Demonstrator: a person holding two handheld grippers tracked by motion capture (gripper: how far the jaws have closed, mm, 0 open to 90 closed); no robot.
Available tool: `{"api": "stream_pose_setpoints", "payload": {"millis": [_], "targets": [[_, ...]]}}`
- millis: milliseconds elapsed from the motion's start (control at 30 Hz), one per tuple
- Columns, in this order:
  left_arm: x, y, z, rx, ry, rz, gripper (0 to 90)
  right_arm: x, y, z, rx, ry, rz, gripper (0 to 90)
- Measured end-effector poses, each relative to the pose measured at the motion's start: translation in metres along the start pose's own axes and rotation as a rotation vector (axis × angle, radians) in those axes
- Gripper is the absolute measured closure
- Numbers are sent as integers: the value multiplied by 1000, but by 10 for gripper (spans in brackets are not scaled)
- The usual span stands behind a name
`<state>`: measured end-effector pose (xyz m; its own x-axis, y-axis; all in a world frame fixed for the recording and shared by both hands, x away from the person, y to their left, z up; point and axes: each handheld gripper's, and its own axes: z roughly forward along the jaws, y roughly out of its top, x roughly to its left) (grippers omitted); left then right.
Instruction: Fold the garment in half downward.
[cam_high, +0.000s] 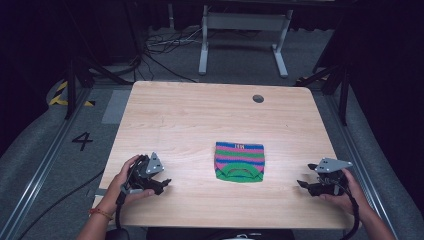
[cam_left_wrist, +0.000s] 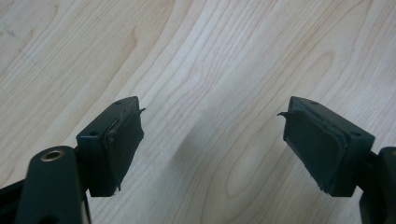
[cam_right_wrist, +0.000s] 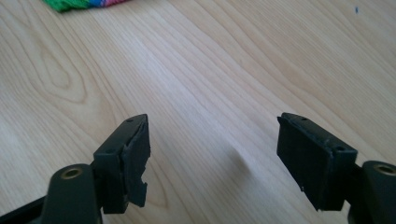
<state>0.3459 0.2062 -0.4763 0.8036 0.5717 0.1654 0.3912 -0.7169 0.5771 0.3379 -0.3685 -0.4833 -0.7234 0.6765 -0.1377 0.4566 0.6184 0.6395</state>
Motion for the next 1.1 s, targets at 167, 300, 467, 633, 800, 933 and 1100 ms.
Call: {"api": "stream_pose_setpoints", "payload": {"millis": [167, 300, 467, 633, 800, 933, 1100], "targets": [[4, -13, -5, -8, 12, -35, 198, -6, -14, -5, -4, -2, 41, 270], [7, -23, -12, -10, 33, -58, 199, -8, -24, -9, -17, -17, 65, 259], [11, -38, -20, -25, 48, -106, 195, -11, -37, -13, -42, -23, 114, 259], [19, -57, -24, -58, 42, -184, 184, -14, -49, -16, -79, -15, 174, 235], [22, -66, -23, -74, 6, -234, 173, -16, -59, -18, -109, -13, 222, 204], [23, -74, -21, -88, -14, -282, 161, -18, -60, -17, -97, -6, 247, 174], [23, -77, -22, -92, -2, -301, 156, -18, -59, -17, -97, -6, 245, 170]]}}
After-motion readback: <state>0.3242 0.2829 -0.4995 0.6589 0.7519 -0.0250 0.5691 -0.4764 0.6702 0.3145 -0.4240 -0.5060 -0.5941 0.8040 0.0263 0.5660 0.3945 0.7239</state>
